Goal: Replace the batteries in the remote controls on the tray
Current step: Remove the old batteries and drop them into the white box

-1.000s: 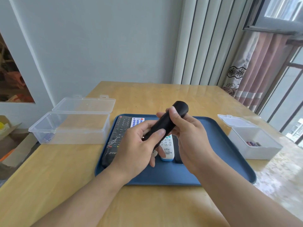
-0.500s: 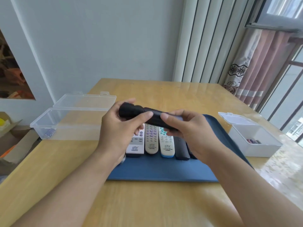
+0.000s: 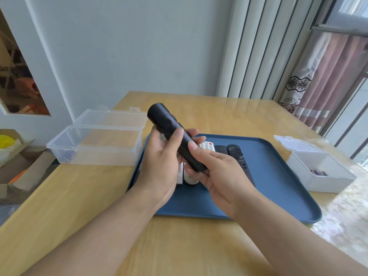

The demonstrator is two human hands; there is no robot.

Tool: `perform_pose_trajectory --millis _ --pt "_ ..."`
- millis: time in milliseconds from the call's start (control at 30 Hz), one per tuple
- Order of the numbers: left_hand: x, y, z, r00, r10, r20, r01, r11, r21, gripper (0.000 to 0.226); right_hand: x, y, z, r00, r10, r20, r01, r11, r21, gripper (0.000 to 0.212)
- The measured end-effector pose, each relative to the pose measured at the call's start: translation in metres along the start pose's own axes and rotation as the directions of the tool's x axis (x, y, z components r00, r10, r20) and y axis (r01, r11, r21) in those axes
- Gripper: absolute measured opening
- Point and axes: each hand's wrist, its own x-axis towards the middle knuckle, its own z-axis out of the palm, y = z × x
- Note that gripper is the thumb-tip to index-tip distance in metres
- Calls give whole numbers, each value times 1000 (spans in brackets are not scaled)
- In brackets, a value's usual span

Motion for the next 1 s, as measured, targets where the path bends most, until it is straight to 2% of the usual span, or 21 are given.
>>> perform_pose_trajectory --millis 267,500,567,667,733,833,900,1000 --pt "-1 3 2 1000 17 25 -16 999 -49 17 -5 0 5 981 -179 -73 164 970 -182 19" --pt "0 3 1 1000 17 25 -15 997 -75 27 -4 -1 3 970 -232 -69 208 944 -255 19" --pt "2 5 0 999 43 6 -43 997 -58 32 -3 -3 4 967 -245 -73 224 949 -223 24" --pt "7 8 -5 996 54 -75 -54 998 10 39 -1 -14 0 953 -241 -184 233 970 -66 58" --pt "8 11 -9 997 11 -82 -5 997 75 32 0 -23 -5 938 -257 -231 266 964 5 49" --pt "5 9 -8 991 -129 21 125 984 128 26 0 -27 -9 889 -341 -305 355 935 -11 23" --pt "1 4 -6 969 -224 106 199 958 206 25 1 -25 -7 870 -386 -307 389 920 -55 24" --pt "-6 -3 0 925 -300 232 240 937 252 26 -8 -19 2 945 -269 -188 265 963 -44 33"
